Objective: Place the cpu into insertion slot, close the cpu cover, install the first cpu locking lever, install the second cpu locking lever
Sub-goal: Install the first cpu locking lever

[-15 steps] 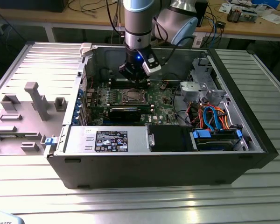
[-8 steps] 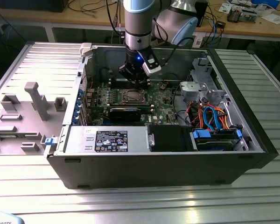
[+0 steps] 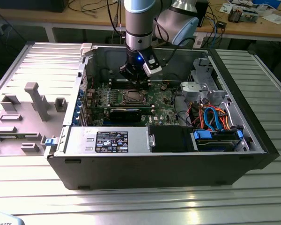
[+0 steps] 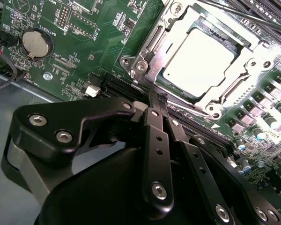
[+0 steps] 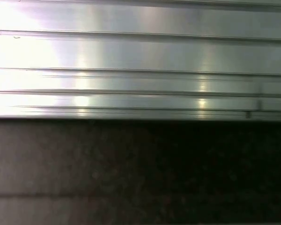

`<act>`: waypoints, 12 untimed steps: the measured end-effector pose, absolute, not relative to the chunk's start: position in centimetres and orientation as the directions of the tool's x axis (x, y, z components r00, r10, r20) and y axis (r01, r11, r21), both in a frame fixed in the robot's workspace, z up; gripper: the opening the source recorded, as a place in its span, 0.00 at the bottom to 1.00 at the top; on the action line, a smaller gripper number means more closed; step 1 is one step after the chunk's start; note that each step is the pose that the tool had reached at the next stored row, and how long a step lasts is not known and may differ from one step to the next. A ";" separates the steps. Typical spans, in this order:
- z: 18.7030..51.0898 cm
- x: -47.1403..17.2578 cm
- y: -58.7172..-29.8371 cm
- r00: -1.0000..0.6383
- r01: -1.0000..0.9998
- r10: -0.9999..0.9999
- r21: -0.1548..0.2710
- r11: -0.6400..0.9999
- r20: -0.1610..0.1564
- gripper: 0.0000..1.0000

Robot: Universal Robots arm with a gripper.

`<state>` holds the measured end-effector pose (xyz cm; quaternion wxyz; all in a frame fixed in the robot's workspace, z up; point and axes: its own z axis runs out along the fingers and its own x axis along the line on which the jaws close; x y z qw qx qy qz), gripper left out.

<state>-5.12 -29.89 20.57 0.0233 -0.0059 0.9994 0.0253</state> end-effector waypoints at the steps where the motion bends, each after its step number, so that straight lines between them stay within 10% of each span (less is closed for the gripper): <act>1: 20.6 -5.1 -29.9 -0.999 -0.012 -0.010 0.050 0.999 -0.047 0.11; 12: 20.6 -5.0 -29.9 -0.999 -0.011 -0.009 0.049 0.999 -0.047 0.11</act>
